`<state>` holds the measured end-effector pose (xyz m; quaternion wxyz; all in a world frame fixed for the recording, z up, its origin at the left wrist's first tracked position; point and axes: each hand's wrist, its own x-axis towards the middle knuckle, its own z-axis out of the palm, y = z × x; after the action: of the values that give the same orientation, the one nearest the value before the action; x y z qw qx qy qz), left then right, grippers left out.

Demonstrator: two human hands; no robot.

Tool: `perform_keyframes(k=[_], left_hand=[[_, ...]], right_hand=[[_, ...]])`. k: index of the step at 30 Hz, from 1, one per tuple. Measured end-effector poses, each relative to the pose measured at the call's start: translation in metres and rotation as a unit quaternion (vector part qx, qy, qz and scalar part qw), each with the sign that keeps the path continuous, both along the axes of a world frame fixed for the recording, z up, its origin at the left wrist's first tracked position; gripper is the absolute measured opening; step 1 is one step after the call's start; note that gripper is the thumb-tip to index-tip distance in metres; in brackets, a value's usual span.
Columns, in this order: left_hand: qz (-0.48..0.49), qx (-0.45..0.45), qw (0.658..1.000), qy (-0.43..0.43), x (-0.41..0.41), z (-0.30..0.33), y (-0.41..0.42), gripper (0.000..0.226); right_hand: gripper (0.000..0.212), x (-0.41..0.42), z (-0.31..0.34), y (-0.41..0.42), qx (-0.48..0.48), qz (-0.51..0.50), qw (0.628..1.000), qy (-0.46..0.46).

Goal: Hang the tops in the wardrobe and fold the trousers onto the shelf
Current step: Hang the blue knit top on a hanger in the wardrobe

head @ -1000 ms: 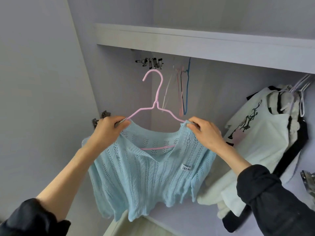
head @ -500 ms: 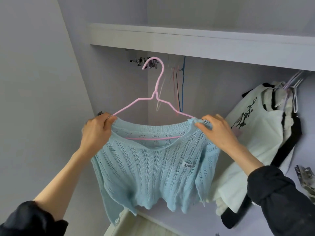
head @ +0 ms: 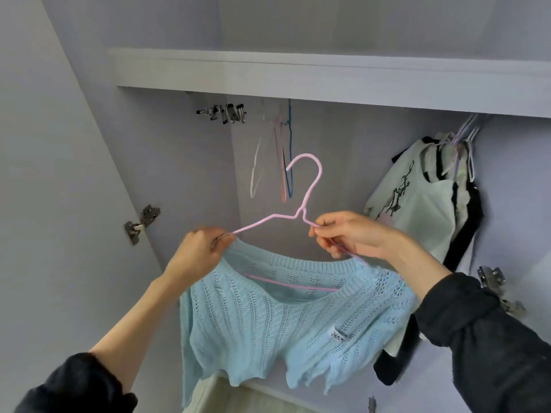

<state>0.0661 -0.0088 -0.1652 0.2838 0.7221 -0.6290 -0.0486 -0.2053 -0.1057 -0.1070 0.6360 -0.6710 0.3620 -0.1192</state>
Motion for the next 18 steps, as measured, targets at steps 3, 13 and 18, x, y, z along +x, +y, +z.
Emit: perform_keyframes(k=[3, 13, 18], left_hand=[[-0.041, 0.063, 0.997, 0.008, -0.023, -0.019, -0.012, 0.022], [-0.117, 0.056, 0.992, -0.011, -0.072, -0.006, -0.049, 0.047], [-0.076, -0.162, 0.977, -0.114, -0.093, 0.030, -0.070, 0.049]], right_hand=[[0.012, -0.022, -0.014, -0.004, 0.101, 0.009, 0.995, 0.000], [0.025, -0.077, -0.034, -0.014, 0.186, -0.187, 0.963, -0.056], [0.030, -0.087, -0.035, -0.029, 0.222, -0.258, 0.933, -0.120]])
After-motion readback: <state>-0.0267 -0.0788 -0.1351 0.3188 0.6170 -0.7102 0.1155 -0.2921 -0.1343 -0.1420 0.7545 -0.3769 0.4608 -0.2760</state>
